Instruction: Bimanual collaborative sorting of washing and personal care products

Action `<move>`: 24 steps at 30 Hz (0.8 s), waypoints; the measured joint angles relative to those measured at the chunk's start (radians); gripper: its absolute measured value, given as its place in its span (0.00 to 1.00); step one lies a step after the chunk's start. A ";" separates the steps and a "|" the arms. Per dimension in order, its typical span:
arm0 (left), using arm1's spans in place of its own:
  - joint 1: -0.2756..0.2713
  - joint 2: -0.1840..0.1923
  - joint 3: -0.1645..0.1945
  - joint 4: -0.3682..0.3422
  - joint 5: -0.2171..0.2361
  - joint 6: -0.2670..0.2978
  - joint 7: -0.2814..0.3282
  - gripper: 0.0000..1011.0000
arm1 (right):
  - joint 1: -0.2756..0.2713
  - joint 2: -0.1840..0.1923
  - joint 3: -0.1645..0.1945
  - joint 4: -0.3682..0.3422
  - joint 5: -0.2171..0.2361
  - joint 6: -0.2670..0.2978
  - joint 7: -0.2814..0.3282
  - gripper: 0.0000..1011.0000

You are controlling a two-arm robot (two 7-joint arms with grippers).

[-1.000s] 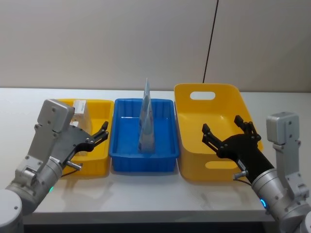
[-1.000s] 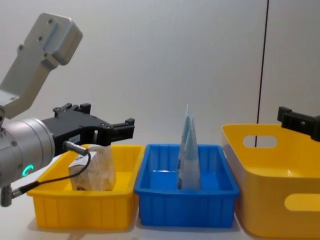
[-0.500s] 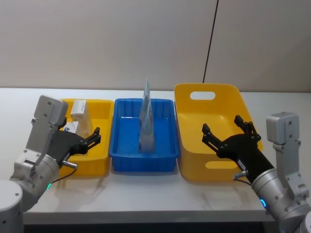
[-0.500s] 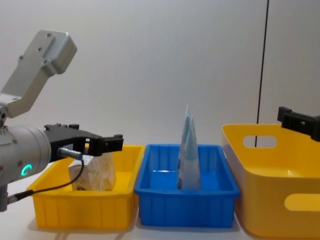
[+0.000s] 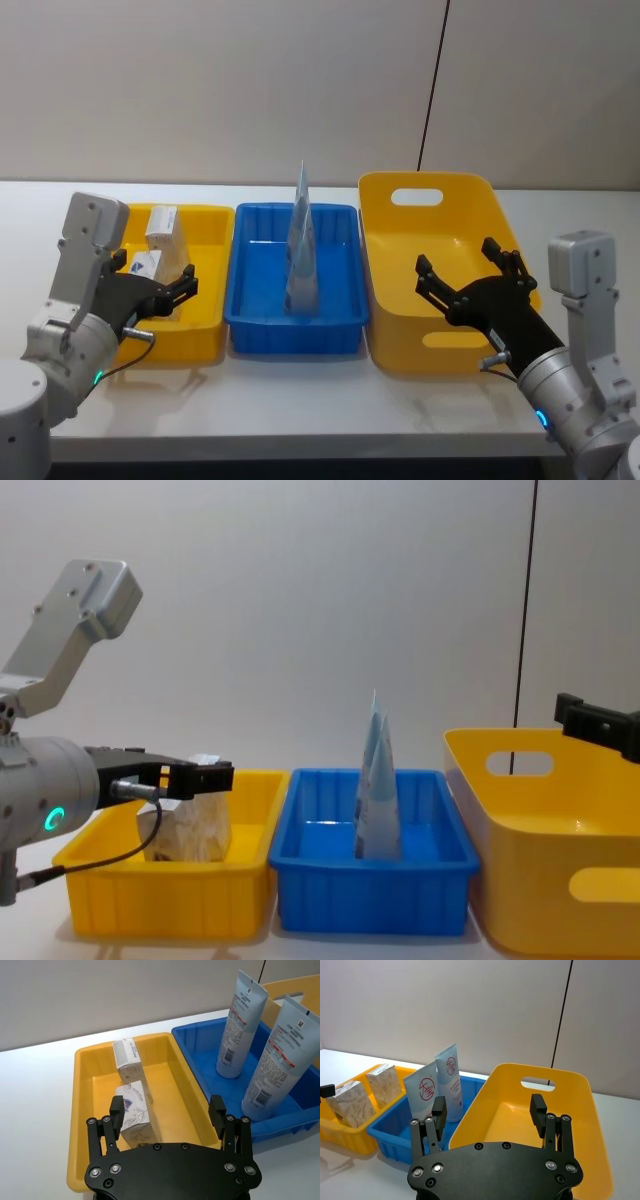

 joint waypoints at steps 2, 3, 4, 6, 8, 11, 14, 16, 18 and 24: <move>-0.002 -0.003 -0.002 0.004 -0.002 0.005 0.000 0.99 | 0.000 0.000 0.000 0.000 0.000 0.000 0.000 0.99; -0.004 -0.006 -0.005 0.009 -0.004 0.010 0.000 0.99 | 0.000 0.000 0.000 0.000 0.000 0.000 0.000 0.99; -0.004 -0.006 -0.005 0.009 -0.004 0.010 0.000 0.99 | 0.000 0.000 0.000 0.000 0.000 0.000 0.000 0.99; -0.008 -0.011 -0.010 0.018 -0.007 0.020 0.000 0.99 | 0.000 0.000 0.000 0.000 0.000 0.000 0.000 0.99; -0.011 -0.014 -0.012 0.024 -0.009 0.025 -0.001 0.99 | 0.000 0.000 0.000 0.000 0.000 0.000 0.000 0.99; -0.016 -0.019 -0.016 0.034 -0.010 0.032 -0.002 0.99 | 0.000 0.000 0.000 0.000 0.000 0.000 0.000 0.99; -0.023 -0.022 -0.018 0.047 -0.011 0.037 -0.004 0.99 | 0.000 0.000 0.000 0.000 0.000 0.000 0.000 0.99; -0.029 -0.024 -0.019 0.060 -0.010 0.038 -0.007 0.99 | 0.000 0.000 0.000 0.000 0.000 0.000 0.000 0.99; -0.036 -0.026 -0.020 0.071 -0.008 0.039 -0.011 0.99 | 0.000 0.000 0.000 0.000 0.000 0.000 0.000 0.99; -0.051 -0.033 -0.021 0.103 -0.005 0.038 -0.020 0.99 | 0.000 0.000 0.000 0.000 0.000 0.000 0.000 0.99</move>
